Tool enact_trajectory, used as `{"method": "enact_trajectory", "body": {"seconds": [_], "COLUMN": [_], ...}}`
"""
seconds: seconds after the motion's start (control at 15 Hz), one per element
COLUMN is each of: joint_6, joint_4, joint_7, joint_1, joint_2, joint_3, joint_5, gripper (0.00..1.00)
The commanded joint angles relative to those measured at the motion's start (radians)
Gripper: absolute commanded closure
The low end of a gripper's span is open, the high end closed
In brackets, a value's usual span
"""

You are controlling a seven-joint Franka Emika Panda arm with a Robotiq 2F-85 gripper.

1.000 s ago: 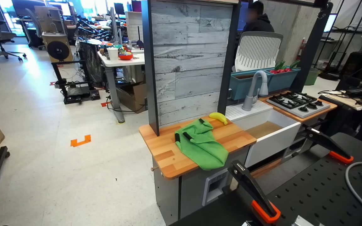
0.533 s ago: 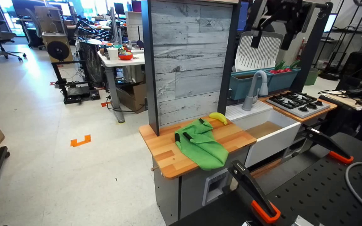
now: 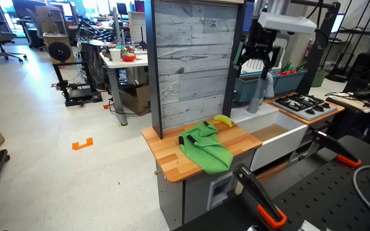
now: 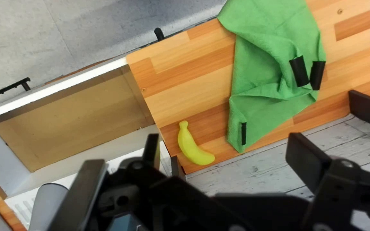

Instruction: Move the banana forwards.

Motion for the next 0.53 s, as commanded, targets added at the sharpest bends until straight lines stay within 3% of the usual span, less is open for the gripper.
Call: {"method": "enact_trajectory", "body": {"seconds": [0.0,0.47], "joint_6": [0.008,-0.010], "joint_4": [0.167,0.429], "joint_7": [-0.004,0.025], "joint_1": [-0.024,-0.057], "joint_2": [0.183,0.438], "joint_3": [0.009,0.012], "joint_5": [0.017,0.040], "gripper": [0.00,0.00]}}
